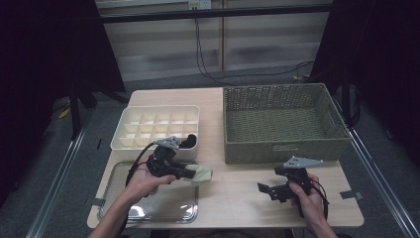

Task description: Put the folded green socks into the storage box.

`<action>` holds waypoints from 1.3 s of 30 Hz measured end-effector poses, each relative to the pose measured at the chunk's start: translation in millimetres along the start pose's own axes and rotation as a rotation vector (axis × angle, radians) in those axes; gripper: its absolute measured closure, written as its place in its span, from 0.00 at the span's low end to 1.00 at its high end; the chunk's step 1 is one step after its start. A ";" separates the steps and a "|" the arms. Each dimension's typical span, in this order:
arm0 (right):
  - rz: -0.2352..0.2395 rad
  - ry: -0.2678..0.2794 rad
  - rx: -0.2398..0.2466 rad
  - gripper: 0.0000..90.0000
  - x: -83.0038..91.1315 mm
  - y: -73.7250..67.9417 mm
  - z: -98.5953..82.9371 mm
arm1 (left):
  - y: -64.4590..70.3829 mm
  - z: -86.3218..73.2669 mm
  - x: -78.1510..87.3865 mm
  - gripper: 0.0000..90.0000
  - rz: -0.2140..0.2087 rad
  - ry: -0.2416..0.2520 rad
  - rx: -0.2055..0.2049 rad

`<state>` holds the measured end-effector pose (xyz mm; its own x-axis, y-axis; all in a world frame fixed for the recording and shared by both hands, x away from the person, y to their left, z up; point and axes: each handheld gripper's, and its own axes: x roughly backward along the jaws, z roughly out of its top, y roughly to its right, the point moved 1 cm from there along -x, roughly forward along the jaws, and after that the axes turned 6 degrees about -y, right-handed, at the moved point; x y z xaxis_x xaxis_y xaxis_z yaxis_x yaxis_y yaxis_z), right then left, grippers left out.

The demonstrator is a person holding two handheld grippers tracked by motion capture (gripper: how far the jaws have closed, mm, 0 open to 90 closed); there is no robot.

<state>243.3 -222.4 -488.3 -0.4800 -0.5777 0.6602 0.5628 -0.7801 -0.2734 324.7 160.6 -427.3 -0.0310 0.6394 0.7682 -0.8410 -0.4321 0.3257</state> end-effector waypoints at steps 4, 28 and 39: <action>-0.001 0.000 -0.001 0.05 0.3 -0.6 -0.3 | -2.3 -0.1 10.2 0.77 0.007 0.006 -0.004; -0.004 -0.007 0.014 0.05 -2.2 -0.5 0.2 | -25.2 0.8 54.2 0.77 0.082 0.004 0.018; -0.004 -0.003 0.020 0.05 -2.2 -2.3 -0.1 | -38.4 -0.6 76.5 0.77 0.124 0.013 0.045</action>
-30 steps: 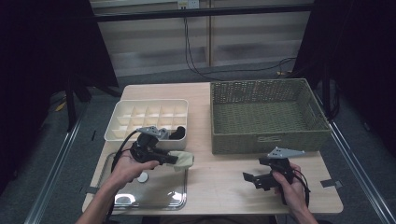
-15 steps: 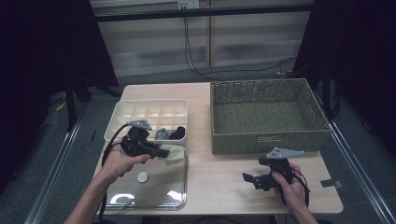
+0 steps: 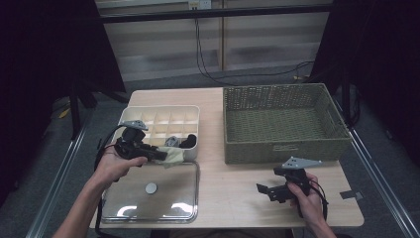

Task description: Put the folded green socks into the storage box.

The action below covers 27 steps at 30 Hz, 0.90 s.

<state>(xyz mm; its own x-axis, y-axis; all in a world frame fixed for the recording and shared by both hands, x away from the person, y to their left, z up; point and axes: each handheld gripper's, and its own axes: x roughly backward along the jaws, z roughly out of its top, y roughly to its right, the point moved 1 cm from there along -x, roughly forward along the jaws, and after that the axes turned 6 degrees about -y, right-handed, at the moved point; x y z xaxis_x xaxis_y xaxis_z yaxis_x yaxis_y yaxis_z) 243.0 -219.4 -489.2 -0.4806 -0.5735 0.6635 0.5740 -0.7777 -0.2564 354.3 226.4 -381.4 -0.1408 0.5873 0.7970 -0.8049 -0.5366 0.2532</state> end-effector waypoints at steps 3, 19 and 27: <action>0.002 -0.003 -0.001 0.05 -0.3 -0.7 0.3 | -2.7 -1.1 4.5 0.77 0.014 -0.005 0.002; 0.001 -0.014 0.009 0.05 -2.6 0.2 0.5 | -28.6 -4.5 28.4 0.77 0.075 -0.021 0.040; 0.000 -0.015 0.012 0.05 -4.1 0.9 0.6 | -46.2 -2.1 34.7 0.77 0.084 -0.035 0.075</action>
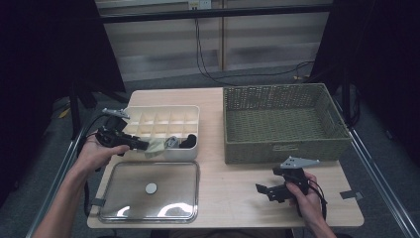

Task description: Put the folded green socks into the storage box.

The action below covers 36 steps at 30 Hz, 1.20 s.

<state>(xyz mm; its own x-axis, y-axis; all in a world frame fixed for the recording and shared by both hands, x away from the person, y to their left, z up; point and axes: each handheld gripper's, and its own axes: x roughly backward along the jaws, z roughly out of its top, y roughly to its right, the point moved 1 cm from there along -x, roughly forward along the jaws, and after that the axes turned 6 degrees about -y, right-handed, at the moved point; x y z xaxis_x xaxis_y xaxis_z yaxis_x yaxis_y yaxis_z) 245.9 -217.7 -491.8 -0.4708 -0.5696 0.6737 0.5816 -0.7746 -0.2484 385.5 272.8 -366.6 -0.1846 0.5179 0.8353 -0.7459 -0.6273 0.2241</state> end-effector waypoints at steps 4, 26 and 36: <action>0.000 -0.006 -0.008 0.05 -0.4 0.4 0.0 | -9.3 4.0 -0.1 0.77 0.007 -0.010 0.015; 0.002 -0.008 -0.008 0.05 -1.2 1.0 0.3 | -38.6 27.2 -22.4 0.76 0.067 -0.130 0.061; 0.001 -0.008 -0.007 0.05 -2.1 1.0 0.3 | -41.7 30.7 -36.3 0.76 0.082 -0.186 0.065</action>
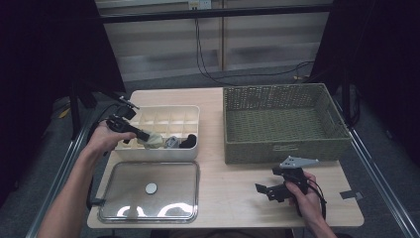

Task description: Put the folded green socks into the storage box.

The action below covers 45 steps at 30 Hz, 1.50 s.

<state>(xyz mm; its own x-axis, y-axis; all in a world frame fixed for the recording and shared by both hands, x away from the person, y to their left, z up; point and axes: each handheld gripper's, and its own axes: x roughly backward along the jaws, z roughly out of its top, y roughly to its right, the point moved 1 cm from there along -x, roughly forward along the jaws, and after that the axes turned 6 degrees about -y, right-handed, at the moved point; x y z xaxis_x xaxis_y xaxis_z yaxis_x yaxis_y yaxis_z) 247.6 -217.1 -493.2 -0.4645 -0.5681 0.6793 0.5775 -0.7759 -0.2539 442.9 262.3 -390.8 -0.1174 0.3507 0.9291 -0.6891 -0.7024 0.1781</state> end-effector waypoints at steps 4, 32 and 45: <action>-0.001 0.000 0.001 0.05 0.0 -0.3 -0.2 | 6.0 4.6 -6.7 0.76 0.010 -0.044 -0.021; 0.004 -0.008 0.005 0.05 -1.3 -1.3 0.2 | 16.1 31.3 -40.7 0.76 0.122 -0.241 -0.073; 0.004 -0.009 0.002 0.04 -2.4 -1.9 0.4 | 19.2 37.7 -66.6 0.77 0.089 -0.269 -0.034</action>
<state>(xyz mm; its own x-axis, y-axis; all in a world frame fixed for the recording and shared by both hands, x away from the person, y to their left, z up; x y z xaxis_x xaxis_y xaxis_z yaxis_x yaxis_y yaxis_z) 247.9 -214.2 -494.1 -0.4561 -0.5684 0.6848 0.5807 -0.7732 -0.2550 464.5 202.1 -437.0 0.0125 0.1083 0.9940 -0.7089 -0.7002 0.0852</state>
